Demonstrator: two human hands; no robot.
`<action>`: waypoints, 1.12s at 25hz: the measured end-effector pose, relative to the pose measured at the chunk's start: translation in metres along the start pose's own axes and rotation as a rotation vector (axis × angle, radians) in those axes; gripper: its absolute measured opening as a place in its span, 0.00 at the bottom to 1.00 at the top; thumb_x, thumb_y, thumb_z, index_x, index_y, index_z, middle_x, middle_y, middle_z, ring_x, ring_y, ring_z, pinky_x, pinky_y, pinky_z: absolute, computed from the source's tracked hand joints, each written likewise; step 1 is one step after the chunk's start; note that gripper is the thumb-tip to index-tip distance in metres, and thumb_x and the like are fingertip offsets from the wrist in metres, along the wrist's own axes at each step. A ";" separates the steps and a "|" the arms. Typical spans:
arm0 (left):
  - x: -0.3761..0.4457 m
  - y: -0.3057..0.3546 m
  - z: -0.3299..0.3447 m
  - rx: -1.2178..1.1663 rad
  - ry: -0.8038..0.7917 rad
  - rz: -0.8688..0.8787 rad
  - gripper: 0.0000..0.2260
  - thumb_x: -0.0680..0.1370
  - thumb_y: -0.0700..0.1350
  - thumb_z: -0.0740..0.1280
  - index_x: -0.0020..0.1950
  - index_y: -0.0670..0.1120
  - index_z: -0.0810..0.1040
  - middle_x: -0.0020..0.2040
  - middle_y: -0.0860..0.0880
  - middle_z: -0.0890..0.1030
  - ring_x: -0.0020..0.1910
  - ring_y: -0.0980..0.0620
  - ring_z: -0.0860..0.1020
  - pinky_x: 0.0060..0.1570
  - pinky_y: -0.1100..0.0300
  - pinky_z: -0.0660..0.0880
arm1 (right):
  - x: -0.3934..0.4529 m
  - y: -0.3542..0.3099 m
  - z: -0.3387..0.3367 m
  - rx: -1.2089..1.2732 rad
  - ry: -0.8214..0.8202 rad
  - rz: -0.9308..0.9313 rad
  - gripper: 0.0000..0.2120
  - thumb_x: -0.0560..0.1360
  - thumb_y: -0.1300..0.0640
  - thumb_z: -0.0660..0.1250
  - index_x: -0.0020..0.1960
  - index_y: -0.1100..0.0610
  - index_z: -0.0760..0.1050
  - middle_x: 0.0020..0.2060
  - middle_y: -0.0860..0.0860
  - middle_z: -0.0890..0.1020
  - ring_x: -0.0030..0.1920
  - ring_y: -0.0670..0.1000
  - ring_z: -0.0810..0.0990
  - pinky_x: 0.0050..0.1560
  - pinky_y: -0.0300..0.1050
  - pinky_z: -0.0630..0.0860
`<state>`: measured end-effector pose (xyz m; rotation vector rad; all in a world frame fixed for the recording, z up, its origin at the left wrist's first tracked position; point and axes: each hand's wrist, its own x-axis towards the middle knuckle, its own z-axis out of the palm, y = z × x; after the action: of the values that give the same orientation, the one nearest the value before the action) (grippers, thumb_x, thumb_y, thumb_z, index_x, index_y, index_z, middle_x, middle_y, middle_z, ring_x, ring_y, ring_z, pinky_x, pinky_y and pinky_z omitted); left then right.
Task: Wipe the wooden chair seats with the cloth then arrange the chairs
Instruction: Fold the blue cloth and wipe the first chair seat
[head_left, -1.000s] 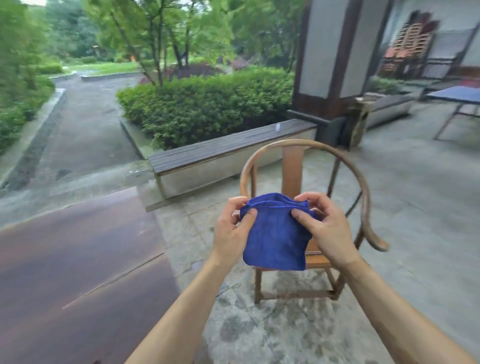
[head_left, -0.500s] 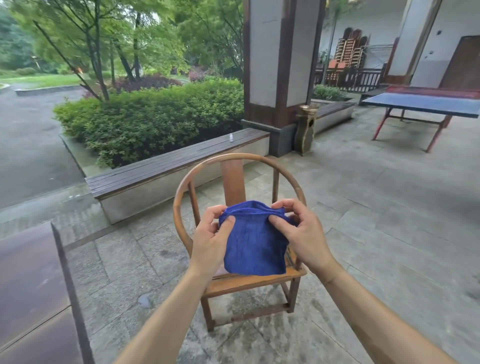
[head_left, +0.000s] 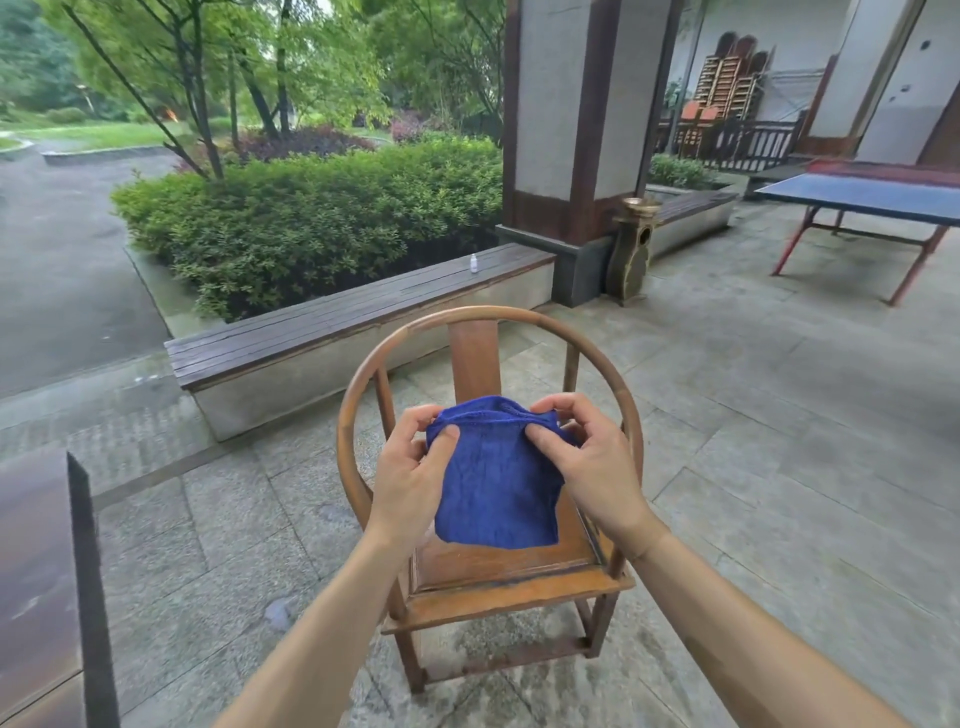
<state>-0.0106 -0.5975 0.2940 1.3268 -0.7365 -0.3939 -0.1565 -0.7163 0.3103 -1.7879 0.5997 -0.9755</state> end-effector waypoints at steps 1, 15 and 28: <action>0.022 -0.007 -0.003 0.017 0.007 0.010 0.14 0.81 0.39 0.67 0.46 0.60 0.79 0.38 0.57 0.81 0.38 0.55 0.77 0.40 0.56 0.73 | 0.020 0.006 0.008 -0.002 -0.010 0.004 0.09 0.76 0.59 0.72 0.48 0.45 0.79 0.42 0.43 0.80 0.34 0.43 0.75 0.37 0.35 0.71; 0.203 -0.152 -0.021 0.202 0.092 -0.163 0.08 0.81 0.48 0.65 0.50 0.64 0.75 0.46 0.56 0.80 0.43 0.53 0.77 0.47 0.49 0.76 | 0.202 0.151 0.099 -0.029 -0.074 0.218 0.11 0.74 0.60 0.72 0.45 0.43 0.79 0.42 0.43 0.81 0.41 0.47 0.79 0.43 0.43 0.76; 0.087 -0.573 -0.014 0.571 0.394 -0.603 0.08 0.81 0.46 0.62 0.59 0.52 0.77 0.55 0.50 0.81 0.57 0.49 0.78 0.60 0.55 0.72 | 0.086 0.564 0.193 -0.208 -0.367 0.544 0.11 0.72 0.66 0.72 0.48 0.52 0.79 0.43 0.45 0.83 0.40 0.35 0.77 0.45 0.23 0.67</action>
<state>0.1452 -0.7714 -0.2370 2.0989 -0.0920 -0.3906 0.0681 -0.9085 -0.2149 -1.7822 0.9079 -0.2150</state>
